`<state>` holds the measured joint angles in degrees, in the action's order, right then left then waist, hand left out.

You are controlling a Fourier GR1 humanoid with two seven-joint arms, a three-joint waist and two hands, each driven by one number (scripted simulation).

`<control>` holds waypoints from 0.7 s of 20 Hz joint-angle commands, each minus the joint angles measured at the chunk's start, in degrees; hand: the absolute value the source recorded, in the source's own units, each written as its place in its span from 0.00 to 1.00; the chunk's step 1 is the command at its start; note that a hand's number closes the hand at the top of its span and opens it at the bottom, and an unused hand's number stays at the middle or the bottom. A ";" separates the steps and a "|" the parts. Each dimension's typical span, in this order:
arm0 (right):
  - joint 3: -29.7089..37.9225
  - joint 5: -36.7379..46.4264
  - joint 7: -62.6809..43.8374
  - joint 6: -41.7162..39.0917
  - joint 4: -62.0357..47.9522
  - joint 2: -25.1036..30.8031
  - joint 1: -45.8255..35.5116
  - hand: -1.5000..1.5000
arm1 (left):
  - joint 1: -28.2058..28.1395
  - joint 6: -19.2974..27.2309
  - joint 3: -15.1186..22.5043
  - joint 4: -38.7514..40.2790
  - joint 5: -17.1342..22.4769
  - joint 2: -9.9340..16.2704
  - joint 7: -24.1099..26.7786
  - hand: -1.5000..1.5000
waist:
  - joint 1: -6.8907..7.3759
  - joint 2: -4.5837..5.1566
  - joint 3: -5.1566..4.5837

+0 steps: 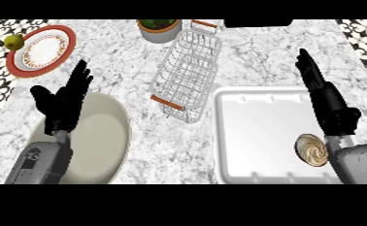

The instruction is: Pick the cupcake from the tray and place it in the tiered basket

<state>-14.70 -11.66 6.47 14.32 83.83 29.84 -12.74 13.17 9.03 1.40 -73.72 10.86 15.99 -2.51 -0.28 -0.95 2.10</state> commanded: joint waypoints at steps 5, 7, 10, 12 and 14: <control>6.18 -26.73 8.46 -17.70 -4.09 -12.12 12.64 1.00 | -5.44 -0.99 -1.48 1.75 -1.54 5.46 -2.54 0.50 | -0.03 1.83 -0.71; 18.05 -29.05 12.94 -2.93 -2.90 -16.27 11.30 1.00 | -5.08 -0.15 -2.65 1.89 -0.82 4.77 -1.55 0.50 | -8.37 0.23 1.50; 15.36 -32.98 22.30 -25.33 -4.22 -14.18 20.47 0.00 | -11.24 -5.21 -2.64 2.92 0.15 7.89 -1.86 0.50 | -1.26 0.84 -1.69; 15.04 -23.58 23.01 -20.83 -9.53 -8.86 24.38 0.00 | -12.79 -6.32 -2.68 0.23 0.36 9.00 -2.28 0.50 | 0.35 0.79 -1.91; 12.91 -15.43 19.14 -16.63 -11.08 -1.96 25.47 0.00 | -11.45 -5.97 -1.52 1.55 -0.18 7.34 -2.37 0.50 | -0.01 1.27 -2.19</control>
<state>-1.72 -34.90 25.08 -4.23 76.68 21.19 7.98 7.19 5.36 -2.96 -74.35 10.40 25.06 -2.64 -1.25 -0.55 1.37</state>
